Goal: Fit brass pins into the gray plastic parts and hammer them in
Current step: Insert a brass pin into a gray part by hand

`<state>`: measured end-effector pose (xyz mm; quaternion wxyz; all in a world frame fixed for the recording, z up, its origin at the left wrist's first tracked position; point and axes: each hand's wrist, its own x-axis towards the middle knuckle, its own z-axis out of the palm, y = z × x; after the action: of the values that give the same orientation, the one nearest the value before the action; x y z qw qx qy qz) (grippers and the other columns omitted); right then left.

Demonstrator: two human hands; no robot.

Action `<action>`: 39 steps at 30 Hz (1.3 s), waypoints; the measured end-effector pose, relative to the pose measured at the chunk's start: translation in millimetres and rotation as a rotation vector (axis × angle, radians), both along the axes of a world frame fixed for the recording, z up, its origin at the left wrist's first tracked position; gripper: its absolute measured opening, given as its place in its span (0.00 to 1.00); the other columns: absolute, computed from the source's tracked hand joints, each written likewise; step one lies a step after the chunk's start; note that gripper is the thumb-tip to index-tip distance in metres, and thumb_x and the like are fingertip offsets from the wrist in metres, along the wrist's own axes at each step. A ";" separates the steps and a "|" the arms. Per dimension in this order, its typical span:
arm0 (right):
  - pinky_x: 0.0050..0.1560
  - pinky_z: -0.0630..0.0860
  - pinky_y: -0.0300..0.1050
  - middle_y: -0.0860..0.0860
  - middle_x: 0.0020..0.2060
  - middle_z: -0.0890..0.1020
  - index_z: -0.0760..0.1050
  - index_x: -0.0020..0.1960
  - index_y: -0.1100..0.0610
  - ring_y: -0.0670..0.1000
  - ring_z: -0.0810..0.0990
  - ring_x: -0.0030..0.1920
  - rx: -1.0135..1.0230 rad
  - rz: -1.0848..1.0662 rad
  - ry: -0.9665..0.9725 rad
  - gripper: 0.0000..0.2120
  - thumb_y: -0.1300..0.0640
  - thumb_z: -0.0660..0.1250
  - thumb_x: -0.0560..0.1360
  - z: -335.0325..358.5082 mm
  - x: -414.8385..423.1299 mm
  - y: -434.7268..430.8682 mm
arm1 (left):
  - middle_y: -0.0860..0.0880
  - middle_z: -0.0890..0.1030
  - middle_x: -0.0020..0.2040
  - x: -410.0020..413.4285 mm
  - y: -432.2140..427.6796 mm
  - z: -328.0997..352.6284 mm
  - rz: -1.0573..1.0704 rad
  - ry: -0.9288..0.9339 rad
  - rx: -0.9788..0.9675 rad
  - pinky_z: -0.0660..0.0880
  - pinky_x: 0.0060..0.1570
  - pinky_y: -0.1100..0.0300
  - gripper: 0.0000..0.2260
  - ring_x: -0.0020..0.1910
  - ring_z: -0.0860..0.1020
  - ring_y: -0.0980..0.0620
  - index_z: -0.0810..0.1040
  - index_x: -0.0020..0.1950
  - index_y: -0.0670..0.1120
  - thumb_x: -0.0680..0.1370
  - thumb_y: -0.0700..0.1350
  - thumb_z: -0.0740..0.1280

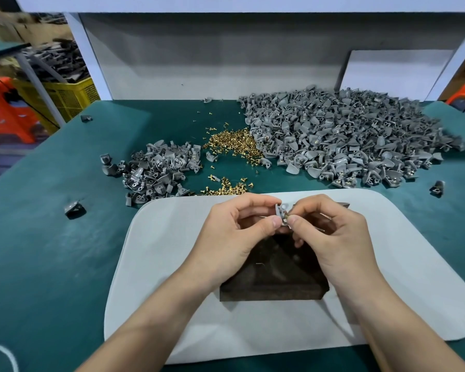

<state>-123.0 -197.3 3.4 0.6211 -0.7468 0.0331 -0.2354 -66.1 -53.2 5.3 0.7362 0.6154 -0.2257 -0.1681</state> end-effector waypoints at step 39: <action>0.41 0.75 0.41 0.54 0.33 0.78 0.77 0.32 0.59 0.51 0.79 0.33 -0.054 0.077 0.055 0.12 0.74 0.70 0.67 -0.1 3.1 -6.9 | 0.42 0.83 0.40 -1.6 -1.7 -0.1 0.002 0.069 0.008 0.80 0.41 0.63 0.06 0.39 0.83 0.50 0.80 0.44 0.37 0.70 0.30 0.70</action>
<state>-119.9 -204.2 3.3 0.6082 -0.7702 0.0151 -0.1913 -67.7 -54.9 5.2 0.7414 0.6123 -0.1987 -0.1896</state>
